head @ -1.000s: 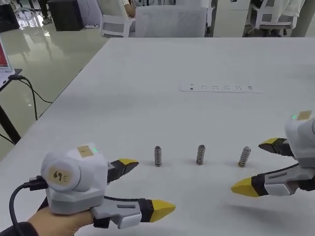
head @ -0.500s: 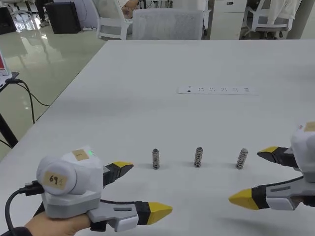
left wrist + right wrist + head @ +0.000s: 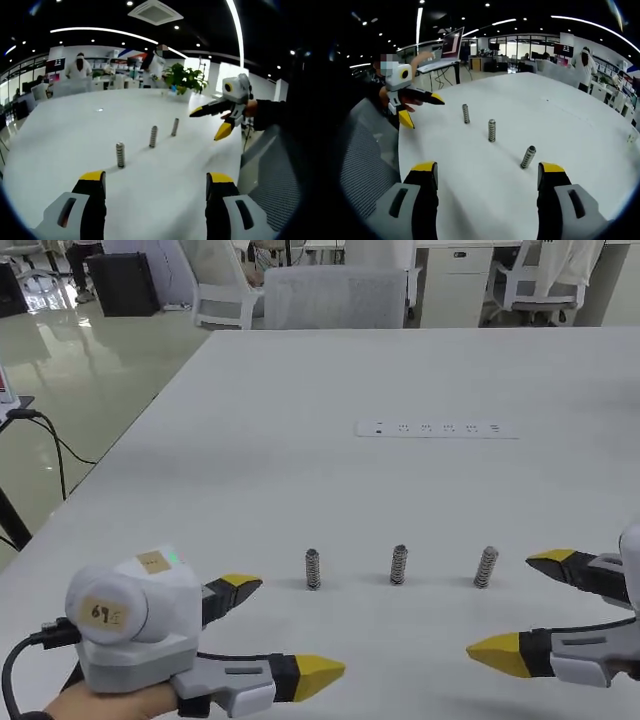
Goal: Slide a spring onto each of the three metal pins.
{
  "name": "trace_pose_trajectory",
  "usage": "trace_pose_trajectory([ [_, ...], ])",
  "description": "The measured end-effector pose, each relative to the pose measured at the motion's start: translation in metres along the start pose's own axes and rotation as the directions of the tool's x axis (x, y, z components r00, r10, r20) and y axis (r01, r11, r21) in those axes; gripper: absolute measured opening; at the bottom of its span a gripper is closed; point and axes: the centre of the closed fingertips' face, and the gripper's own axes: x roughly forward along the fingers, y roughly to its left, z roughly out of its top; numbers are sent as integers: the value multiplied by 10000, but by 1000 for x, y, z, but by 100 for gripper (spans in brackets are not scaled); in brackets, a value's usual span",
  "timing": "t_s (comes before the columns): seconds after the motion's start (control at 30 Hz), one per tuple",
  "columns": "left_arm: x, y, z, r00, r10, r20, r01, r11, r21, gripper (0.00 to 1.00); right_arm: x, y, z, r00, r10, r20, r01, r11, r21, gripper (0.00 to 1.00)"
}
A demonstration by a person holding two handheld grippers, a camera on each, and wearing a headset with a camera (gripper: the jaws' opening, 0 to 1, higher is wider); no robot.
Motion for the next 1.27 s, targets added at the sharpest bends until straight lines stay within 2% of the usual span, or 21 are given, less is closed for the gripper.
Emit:
trace_pose_trajectory([
  [0.2, -1, 1, 0, 10000, 34, 50, -34, 10000, -42, 79, -1, 3, -5, 9999, -63, 116, 62, 9999, 93, 81],
  [0.47, -1, 1, -1, 10000, 71, 23, -71, 9999, -77, 79, -3, -1, 2, 9979, -306, 563, 286, 9989, 365, 82],
  [1.27, 1, 2, -2, 9999, 100, -90, -101, 9999, -95, 79, 1, 0, -1, 9989, -214, 418, 197, 9990, 404, 82],
])
